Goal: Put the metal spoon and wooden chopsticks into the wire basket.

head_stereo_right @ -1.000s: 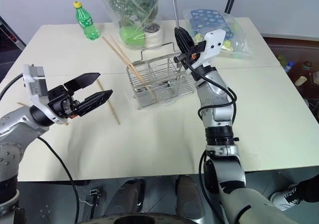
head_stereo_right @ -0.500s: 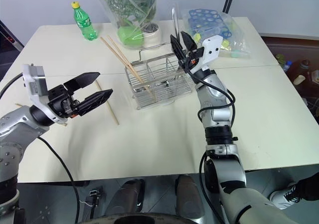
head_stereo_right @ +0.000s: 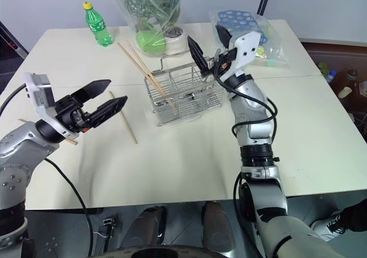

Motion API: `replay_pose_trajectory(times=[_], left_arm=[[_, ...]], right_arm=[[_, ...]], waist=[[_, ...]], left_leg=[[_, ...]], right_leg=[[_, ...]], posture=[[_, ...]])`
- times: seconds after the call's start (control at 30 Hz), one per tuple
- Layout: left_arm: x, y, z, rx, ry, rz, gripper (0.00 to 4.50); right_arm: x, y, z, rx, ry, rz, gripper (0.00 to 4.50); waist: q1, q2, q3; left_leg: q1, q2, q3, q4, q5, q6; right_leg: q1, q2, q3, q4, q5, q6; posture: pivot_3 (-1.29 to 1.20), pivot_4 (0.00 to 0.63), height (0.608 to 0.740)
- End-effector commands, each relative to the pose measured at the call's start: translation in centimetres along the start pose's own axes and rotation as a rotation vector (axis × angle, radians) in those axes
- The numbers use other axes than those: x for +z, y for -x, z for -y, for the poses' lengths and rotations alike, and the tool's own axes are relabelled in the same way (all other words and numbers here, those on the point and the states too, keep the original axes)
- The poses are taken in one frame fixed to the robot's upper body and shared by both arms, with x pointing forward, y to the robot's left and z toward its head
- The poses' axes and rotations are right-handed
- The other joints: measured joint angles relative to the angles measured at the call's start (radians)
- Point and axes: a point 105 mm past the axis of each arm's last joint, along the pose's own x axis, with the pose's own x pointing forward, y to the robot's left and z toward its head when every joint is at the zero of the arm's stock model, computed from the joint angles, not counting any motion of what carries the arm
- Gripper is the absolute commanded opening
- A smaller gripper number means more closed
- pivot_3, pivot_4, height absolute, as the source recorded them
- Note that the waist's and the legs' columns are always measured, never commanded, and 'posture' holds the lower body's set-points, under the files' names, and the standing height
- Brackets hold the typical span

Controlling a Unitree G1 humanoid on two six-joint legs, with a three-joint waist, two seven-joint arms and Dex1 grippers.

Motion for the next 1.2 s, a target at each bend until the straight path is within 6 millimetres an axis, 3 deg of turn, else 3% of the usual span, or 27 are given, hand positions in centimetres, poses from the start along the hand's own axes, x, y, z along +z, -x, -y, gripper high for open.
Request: replay_pose_trajectory(times=[0.03, 0.23, 0.6, 0.83, 1.03, 1.2], left_arm=[[0.8, 0.1, -2.0, 0.162, -0.056, 0.061, 4.50], [-2.0, -0.1, -3.9, 0.420, -0.031, 0.067, 4.50], [-5.9, -0.3, -6.0, 0.614, -0.111, -0.067, 4.50], [-8.1, 1.0, -7.7, 0.741, -0.126, -0.174, 4.50], [-9.8, 0.9, -9.0, 0.863, -0.149, -0.293, 4.50], [-9.3, -1.2, -8.4, 0.832, -0.152, -0.272, 4.50]], right_arm=[[3.3, 0.4, -0.3, 0.055, 0.037, 0.048, 4.43], [3.8, 3.7, -1.3, 0.158, 0.048, -0.074, 4.43], [3.7, 10.2, -4.5, 0.413, -0.044, -0.335, 4.43], [2.7, 14.0, -7.2, 0.591, -0.049, -0.489, 4.43], [2.3, 14.3, -8.1, 0.622, -0.052, -0.502, 4.43], [2.4, 14.0, -7.6, 0.607, -0.036, -0.496, 4.43]], waist=[[0.000, 0.000, 0.000], [0.014, -0.001, 0.000], [0.031, -0.001, -0.001], [0.032, -0.002, -0.001], [0.033, -0.002, -0.001], [0.033, -0.003, -0.001]], left_leg=[[0.000, 0.000, 0.000, 0.000, 0.000, 0.000], [-0.001, -0.001, 0.000, 0.001, 0.000, 0.000], [-0.001, -0.001, 0.001, 0.001, 0.000, 0.000], [-0.001, 0.000, 0.001, 0.001, 0.000, 0.000], [0.000, -0.001, 0.001, 0.003, 0.000, 0.000], [-0.001, -0.001, 0.001, 0.003, 0.000, 0.000]], right_leg=[[0.000, 0.000, 0.000, 0.000, 0.000, 0.000], [0.001, 0.000, 0.000, -0.002, 0.000, 0.000], [0.003, -0.001, 0.000, -0.004, 0.000, 0.000], [0.003, 0.000, 0.000, -0.004, 0.000, 0.001], [0.003, 0.000, 0.000, -0.004, 0.000, 0.001], [0.003, -0.001, 0.000, -0.004, 0.000, 0.001]], posture=[[0.00, 0.150, 0.740], [0.00, 0.150, 0.740], [0.00, 0.150, 0.740], [0.00, 0.150, 0.740], [0.00, 0.150, 0.740], [0.00, 0.150, 0.740]])
